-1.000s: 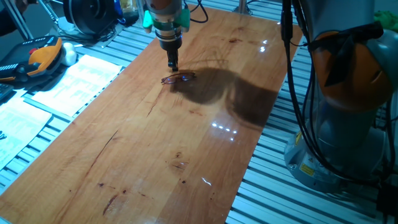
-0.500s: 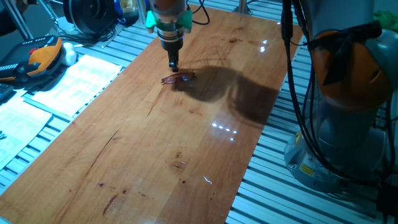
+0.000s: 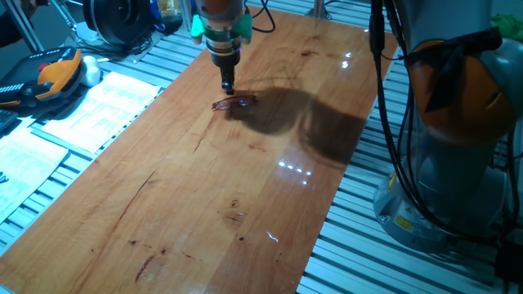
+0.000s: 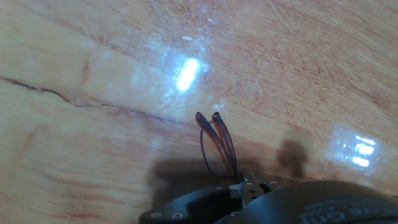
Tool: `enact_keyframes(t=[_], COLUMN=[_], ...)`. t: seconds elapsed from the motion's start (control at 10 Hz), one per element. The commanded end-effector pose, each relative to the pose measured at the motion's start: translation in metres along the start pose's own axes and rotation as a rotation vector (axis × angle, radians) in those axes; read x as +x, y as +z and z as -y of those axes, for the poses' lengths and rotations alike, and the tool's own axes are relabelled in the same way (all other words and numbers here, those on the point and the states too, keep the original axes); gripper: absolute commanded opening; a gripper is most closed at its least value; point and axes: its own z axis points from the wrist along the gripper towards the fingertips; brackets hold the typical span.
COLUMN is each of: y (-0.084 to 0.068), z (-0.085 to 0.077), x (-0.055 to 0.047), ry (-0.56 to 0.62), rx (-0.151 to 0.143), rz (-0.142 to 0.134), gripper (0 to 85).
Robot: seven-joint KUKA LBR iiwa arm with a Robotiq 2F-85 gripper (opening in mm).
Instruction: Unfold the leg of the glasses (with one hand)
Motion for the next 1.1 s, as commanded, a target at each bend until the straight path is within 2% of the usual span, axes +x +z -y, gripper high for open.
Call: enact_keyframes(t=[0.0, 0.3, 0.9, 1.0], y=[0.0006, 0.0046, 0.0001, -0.0004], z=[-0.001, -0.0076, -0.0085, -0.0088], x=[-0.0003, -0.0015, 0.0, 0.0004], ry=[0.0, 0.0, 0.0, -0.001], rx=[-0.001, 0.002, -0.004, 0.006], rz=[-0.002, -0.014, -0.023, -0.019], gripper=[0.0, 0.0, 0.0, 17.0])
